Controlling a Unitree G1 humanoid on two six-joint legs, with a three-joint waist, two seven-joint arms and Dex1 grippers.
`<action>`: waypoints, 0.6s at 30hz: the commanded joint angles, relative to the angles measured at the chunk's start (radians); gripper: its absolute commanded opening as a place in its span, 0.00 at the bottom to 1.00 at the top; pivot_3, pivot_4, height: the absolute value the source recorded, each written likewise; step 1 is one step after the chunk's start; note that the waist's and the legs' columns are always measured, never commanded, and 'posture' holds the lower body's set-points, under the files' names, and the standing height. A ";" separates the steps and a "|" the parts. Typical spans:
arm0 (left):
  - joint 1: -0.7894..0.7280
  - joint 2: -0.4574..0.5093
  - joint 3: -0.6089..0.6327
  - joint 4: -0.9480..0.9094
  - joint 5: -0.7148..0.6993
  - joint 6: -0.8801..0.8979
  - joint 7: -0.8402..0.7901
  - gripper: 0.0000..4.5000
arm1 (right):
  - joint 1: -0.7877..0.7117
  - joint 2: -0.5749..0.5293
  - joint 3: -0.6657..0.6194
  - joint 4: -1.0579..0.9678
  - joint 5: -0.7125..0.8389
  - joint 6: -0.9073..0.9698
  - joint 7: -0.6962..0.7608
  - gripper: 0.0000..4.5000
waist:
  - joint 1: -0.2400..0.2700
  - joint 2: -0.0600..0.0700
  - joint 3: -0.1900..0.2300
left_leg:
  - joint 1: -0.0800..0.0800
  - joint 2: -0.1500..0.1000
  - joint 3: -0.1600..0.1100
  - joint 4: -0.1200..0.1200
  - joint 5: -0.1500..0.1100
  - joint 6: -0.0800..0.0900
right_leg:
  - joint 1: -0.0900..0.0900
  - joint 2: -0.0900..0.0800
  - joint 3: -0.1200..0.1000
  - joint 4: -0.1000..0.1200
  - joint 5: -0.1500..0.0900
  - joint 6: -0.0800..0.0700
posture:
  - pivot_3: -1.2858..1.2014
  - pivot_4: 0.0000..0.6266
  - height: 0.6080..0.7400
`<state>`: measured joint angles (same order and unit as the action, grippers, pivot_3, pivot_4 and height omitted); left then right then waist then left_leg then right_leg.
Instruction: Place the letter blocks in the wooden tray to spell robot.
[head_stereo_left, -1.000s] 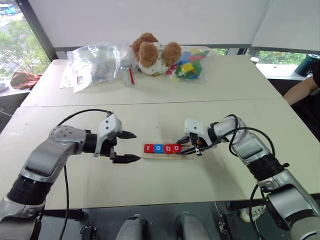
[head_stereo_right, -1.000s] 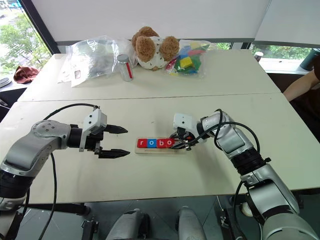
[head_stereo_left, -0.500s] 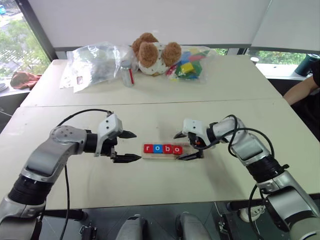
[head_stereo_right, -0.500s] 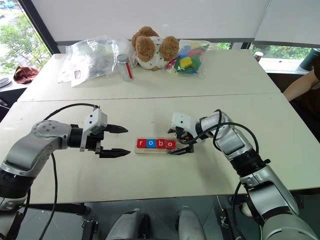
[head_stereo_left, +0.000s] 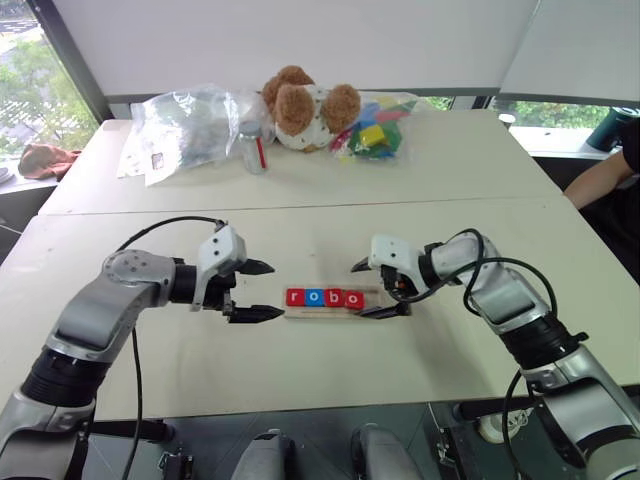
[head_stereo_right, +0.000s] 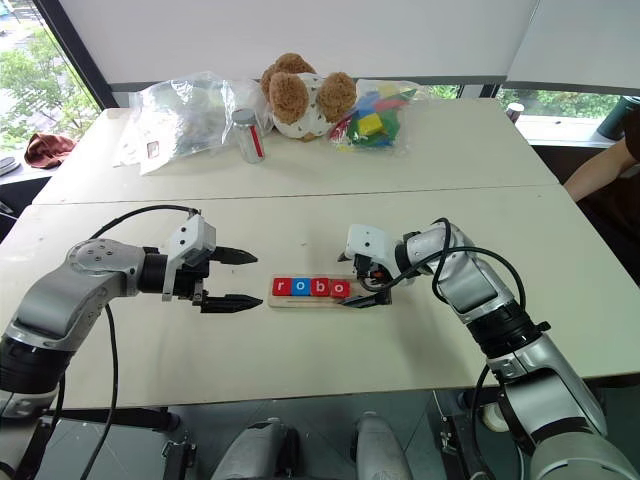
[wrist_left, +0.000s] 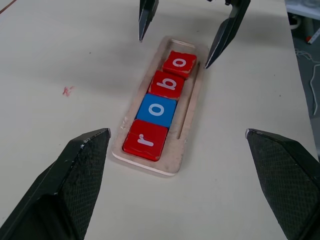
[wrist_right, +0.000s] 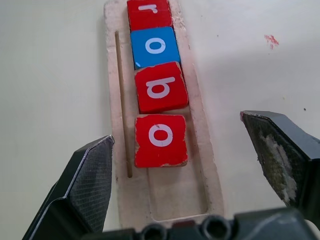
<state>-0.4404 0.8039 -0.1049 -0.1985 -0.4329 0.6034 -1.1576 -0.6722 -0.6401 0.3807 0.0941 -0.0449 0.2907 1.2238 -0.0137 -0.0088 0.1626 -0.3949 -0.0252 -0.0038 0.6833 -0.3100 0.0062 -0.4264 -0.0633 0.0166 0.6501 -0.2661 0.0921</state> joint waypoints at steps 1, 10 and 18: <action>-0.016 0.002 0.004 -0.012 -0.002 -0.005 -0.004 1.00 | -0.042 0.004 -0.002 0.038 -0.027 -0.051 -0.016 0.98 | 0.000 0.000 0.000 | 0.000 0.000 0.000 0.000 0.000 0.000 | 0.000 0.000 0.000 0.000 0.000 0.000 | 0.52 0.24 1.00; -0.004 0.004 0.010 -0.020 -0.003 -0.001 0.000 1.00 | -0.067 0.012 -0.006 0.072 -0.035 -0.089 -0.014 0.98 | 0.001 0.000 0.000 | 0.000 0.000 0.000 0.000 0.000 0.000 | 0.000 0.000 0.000 0.000 0.000 0.000 | 0.52 0.24 1.00; -0.004 -0.002 0.009 -0.019 0.000 -0.010 0.000 1.00 | -0.046 -0.019 -0.102 -0.053 0.061 0.069 0.000 0.98 | 0.001 0.000 0.000 | 0.000 0.000 0.000 0.000 0.000 0.000 | 0.000 0.000 0.000 0.000 0.000 0.000 | 0.52 0.24 1.00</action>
<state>-0.4393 0.8018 -0.1048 -0.1988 -0.4264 0.6034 -1.1560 -0.7078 -0.6378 0.3586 0.1057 -0.0289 0.3035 1.2282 -0.0124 -0.0088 0.1626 -0.3951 -0.0251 -0.0040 0.6833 -0.3098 0.0060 -0.4265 -0.0634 0.0166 0.6500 -0.2661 0.0921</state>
